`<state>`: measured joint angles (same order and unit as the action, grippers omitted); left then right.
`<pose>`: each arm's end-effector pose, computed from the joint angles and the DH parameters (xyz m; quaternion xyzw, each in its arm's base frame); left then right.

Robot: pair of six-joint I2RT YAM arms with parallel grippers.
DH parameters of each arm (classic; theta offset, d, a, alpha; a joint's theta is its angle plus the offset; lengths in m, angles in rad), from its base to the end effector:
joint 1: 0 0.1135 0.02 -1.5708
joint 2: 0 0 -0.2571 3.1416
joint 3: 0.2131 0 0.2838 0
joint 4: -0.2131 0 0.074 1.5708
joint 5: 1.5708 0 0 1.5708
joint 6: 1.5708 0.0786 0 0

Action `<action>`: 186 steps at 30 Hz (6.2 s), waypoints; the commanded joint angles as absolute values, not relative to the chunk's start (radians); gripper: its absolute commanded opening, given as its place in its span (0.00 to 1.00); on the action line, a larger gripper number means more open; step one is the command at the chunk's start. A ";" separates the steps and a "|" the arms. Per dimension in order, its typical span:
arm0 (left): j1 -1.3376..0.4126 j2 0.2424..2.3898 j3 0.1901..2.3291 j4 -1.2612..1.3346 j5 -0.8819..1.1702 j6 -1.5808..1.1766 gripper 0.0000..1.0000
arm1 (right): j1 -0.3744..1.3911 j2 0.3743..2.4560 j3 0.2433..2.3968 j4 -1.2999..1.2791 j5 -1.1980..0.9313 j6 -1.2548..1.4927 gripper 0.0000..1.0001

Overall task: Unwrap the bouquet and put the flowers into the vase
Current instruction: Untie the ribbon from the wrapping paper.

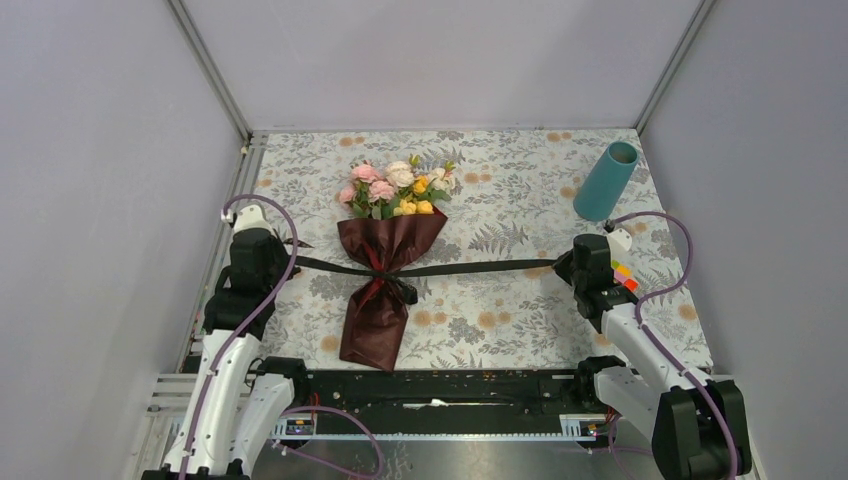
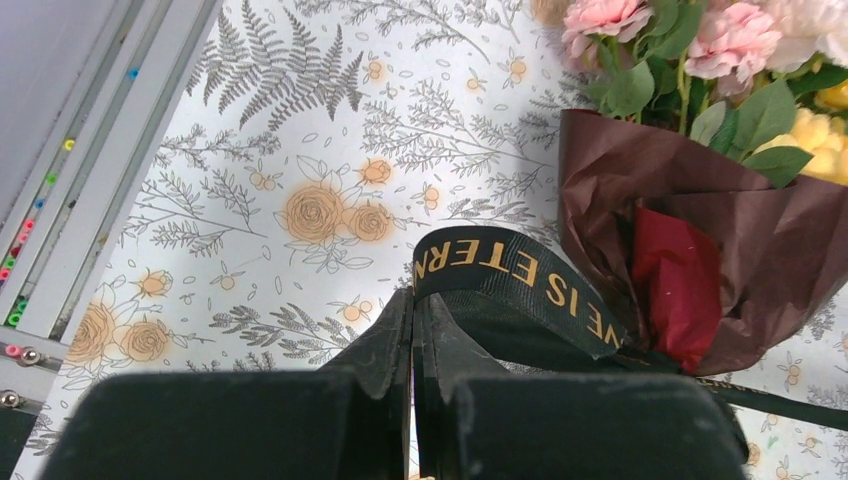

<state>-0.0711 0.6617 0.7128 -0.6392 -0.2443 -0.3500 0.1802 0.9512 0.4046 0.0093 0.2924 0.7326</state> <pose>0.2169 0.0036 0.2622 -0.1786 0.8586 0.0072 0.4804 0.2668 0.0256 0.1535 0.3038 0.8079 0.1017 0.4946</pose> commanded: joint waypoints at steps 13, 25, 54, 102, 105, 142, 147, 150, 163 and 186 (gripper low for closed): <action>-0.047 0.749 0.879 -0.564 -0.249 -0.339 0.00 | 0.133 0.934 0.419 -0.031 0.298 0.695 0.00; -0.006 0.785 0.949 -0.563 -0.271 -0.307 0.00 | 0.119 0.928 0.426 -0.046 0.297 0.690 0.00; 0.136 0.881 0.988 -0.524 -0.458 -0.119 0.00 | 0.049 0.841 0.512 -0.164 0.405 0.564 0.00; 0.257 0.954 0.967 -0.565 -0.123 -0.210 0.97 | -0.036 0.794 0.669 -0.309 0.355 0.462 0.89; 0.110 0.929 0.959 -0.586 -0.124 -0.235 0.98 | -0.036 0.792 0.666 -0.285 0.203 0.447 0.91; -0.468 0.851 0.527 -0.426 0.013 -0.574 0.66 | 0.925 1.469 0.672 0.308 -0.236 0.733 0.61; -0.468 0.888 0.531 -0.422 0.003 -0.560 0.47 | 0.936 1.543 0.711 0.336 -0.239 0.743 0.49; -0.469 0.899 0.534 -0.412 0.004 -0.558 0.44 | 0.937 1.584 0.729 0.337 -0.234 0.740 0.43; -0.469 0.961 0.521 -0.359 0.004 -0.537 0.30 | 0.937 1.655 0.773 0.340 -0.242 0.728 0.20; -0.583 0.984 0.455 -0.199 0.210 -0.546 0.00 | 0.817 1.475 0.766 0.017 -0.110 0.440 0.00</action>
<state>-0.5579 0.9913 0.4885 -0.3000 0.1253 -0.5358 0.8833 1.5372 0.7708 0.0639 -0.1299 0.5076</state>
